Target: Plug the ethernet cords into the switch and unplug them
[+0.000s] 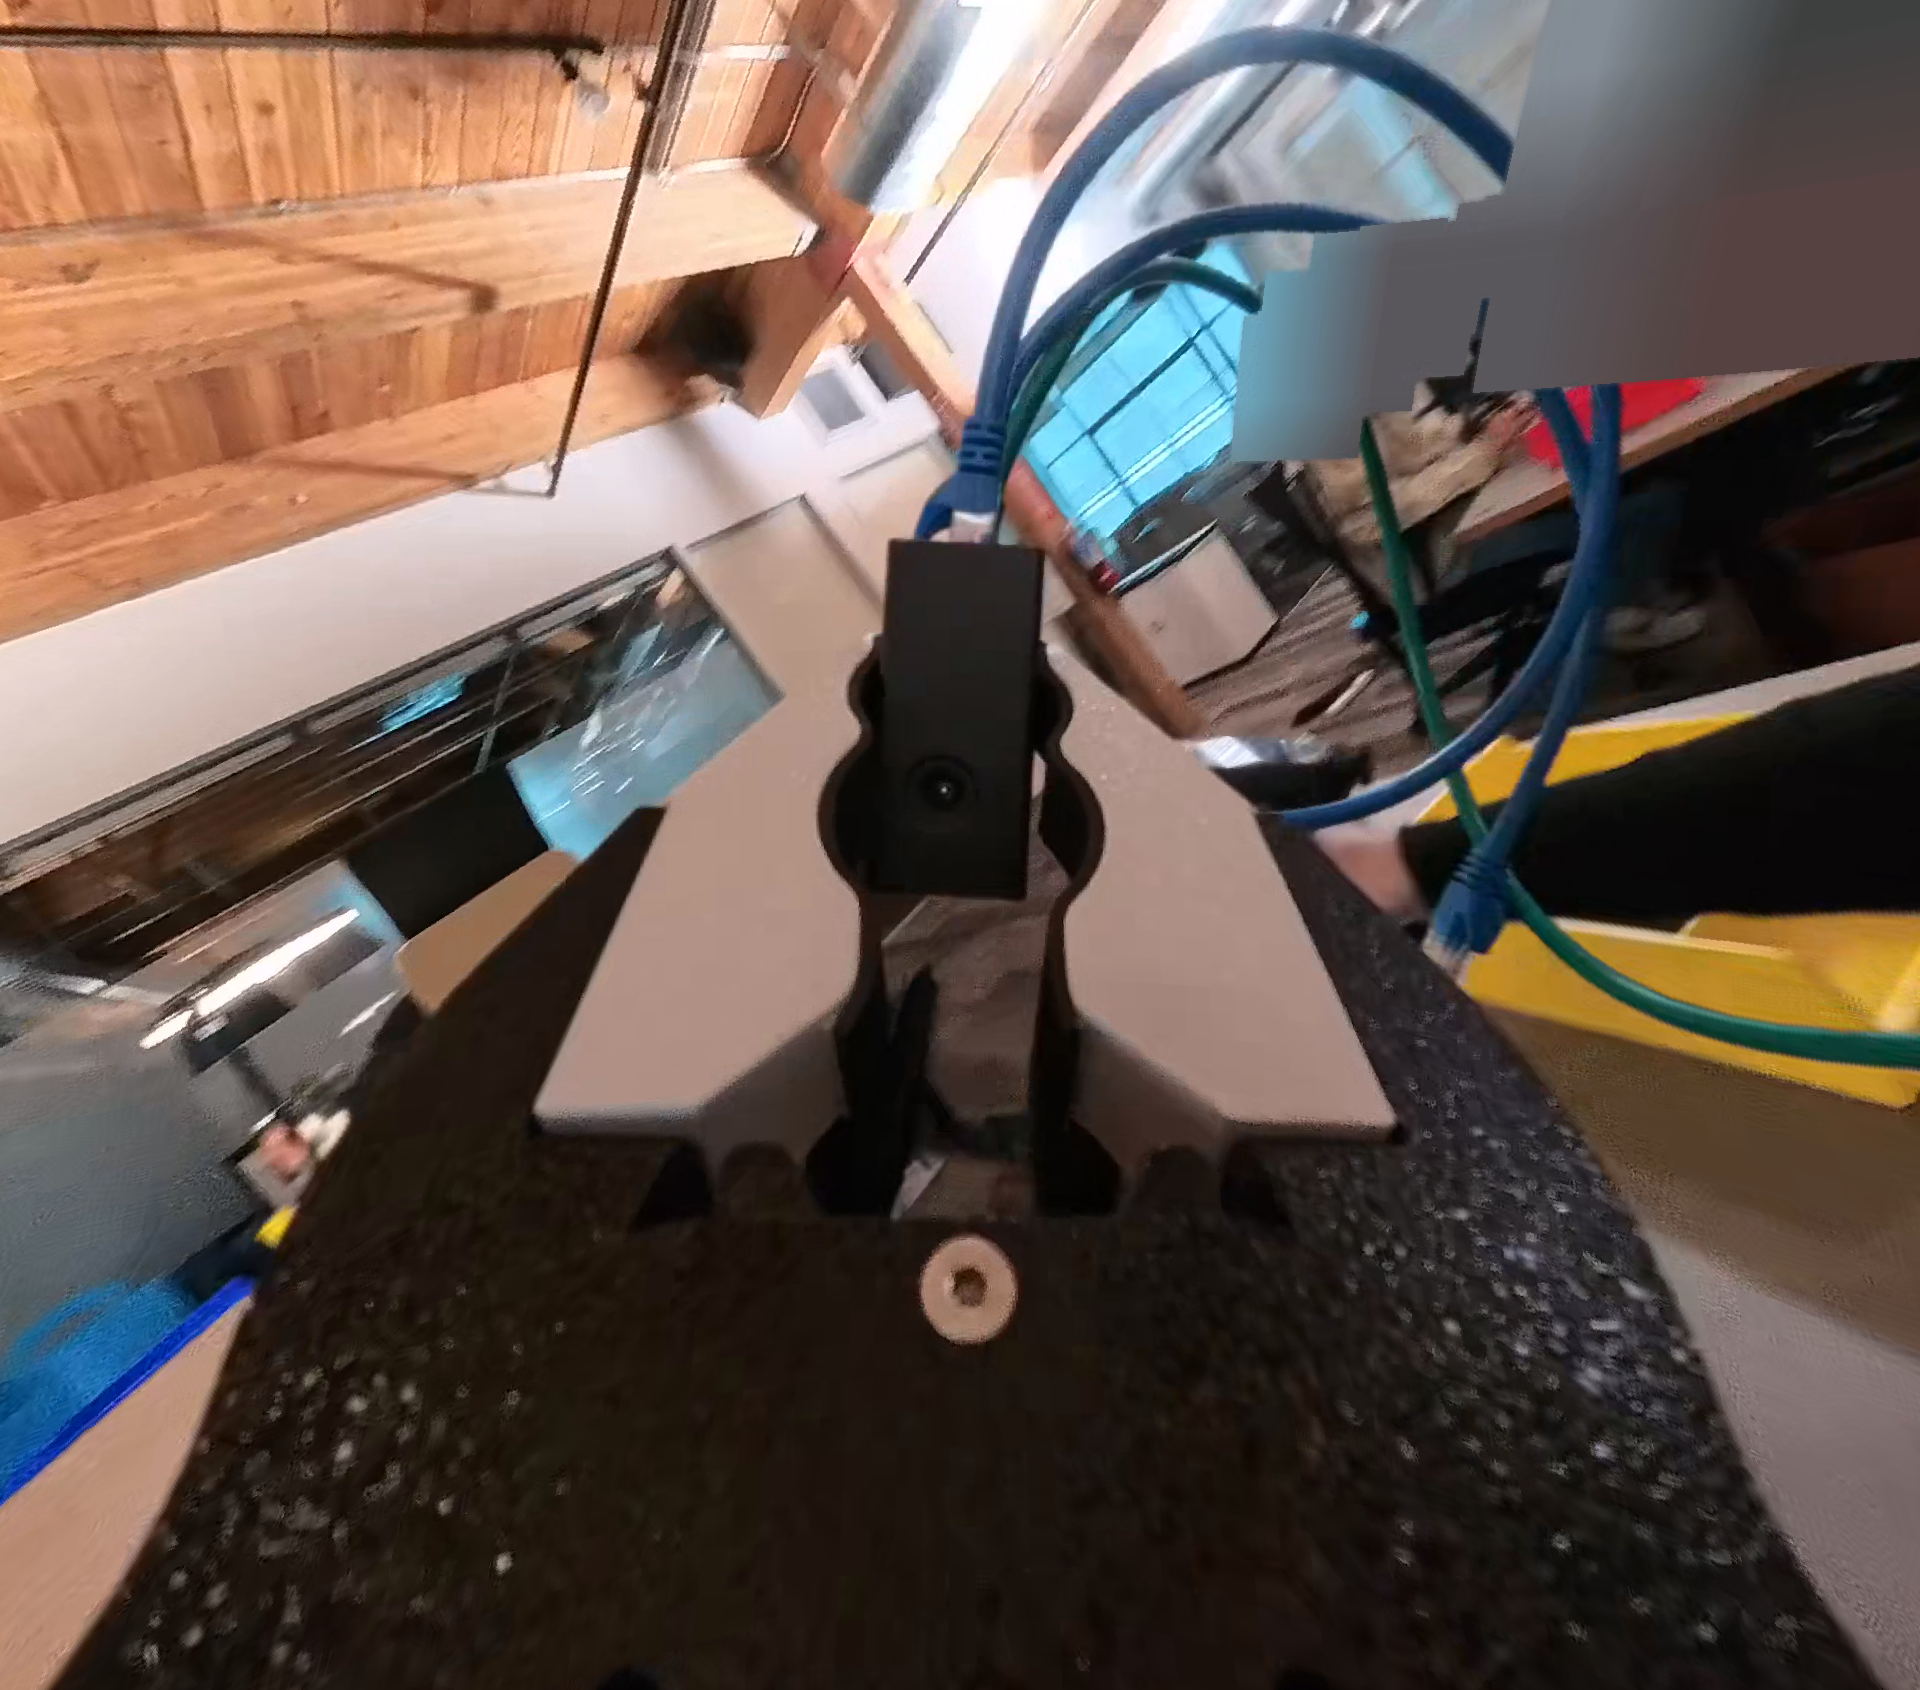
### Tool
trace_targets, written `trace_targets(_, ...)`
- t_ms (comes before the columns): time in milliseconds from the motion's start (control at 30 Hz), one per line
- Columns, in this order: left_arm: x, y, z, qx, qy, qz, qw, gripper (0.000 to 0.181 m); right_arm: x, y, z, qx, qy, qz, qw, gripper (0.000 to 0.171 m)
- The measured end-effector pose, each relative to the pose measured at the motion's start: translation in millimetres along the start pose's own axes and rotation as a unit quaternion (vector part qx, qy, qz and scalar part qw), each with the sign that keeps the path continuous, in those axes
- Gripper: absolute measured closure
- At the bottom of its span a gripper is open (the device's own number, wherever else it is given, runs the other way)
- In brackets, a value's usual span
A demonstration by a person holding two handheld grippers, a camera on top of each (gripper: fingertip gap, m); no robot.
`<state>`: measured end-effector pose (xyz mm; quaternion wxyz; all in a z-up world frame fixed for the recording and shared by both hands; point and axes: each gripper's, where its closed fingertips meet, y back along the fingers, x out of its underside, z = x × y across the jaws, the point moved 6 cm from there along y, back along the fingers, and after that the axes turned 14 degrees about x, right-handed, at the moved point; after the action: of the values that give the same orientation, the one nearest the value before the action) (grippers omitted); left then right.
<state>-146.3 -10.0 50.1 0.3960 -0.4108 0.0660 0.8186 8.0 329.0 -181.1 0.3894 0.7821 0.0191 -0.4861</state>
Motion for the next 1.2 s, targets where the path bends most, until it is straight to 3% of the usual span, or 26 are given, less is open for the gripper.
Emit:
trace_targets(100,16,3,2,-0.038,-0.019,0.059,0.997,0.158,18,2,-7,0.019,0.041,0.054,0.998,0.171)
trace_targets(233,34,5,-1,-0.073,-0.057,0.125,0.988,0.159,45,16,-9,-0.036,0.046,0.144,0.988,0.171)
trace_targets(400,65,2,-23,-0.092,-0.074,0.179,0.977,0.159,65,42,-14,-0.073,0.053,0.177,0.98,0.171)
trace_targets(667,139,-1,-74,-0.161,-0.069,0.247,0.953,0.158,21,90,-39,-0.041,0.028,0.014,0.999,0.171)
trace_targets(933,183,4,-99,-0.199,-0.032,0.237,0.95,0.159,-51,202,-72,-0.004,0.046,-0.134,0.99,0.171)
trace_targets(1200,209,-1,-115,-0.186,-0.013,0.24,0.953,0.158,-47,287,-116,0.028,0.106,-0.168,0.98,0.171)
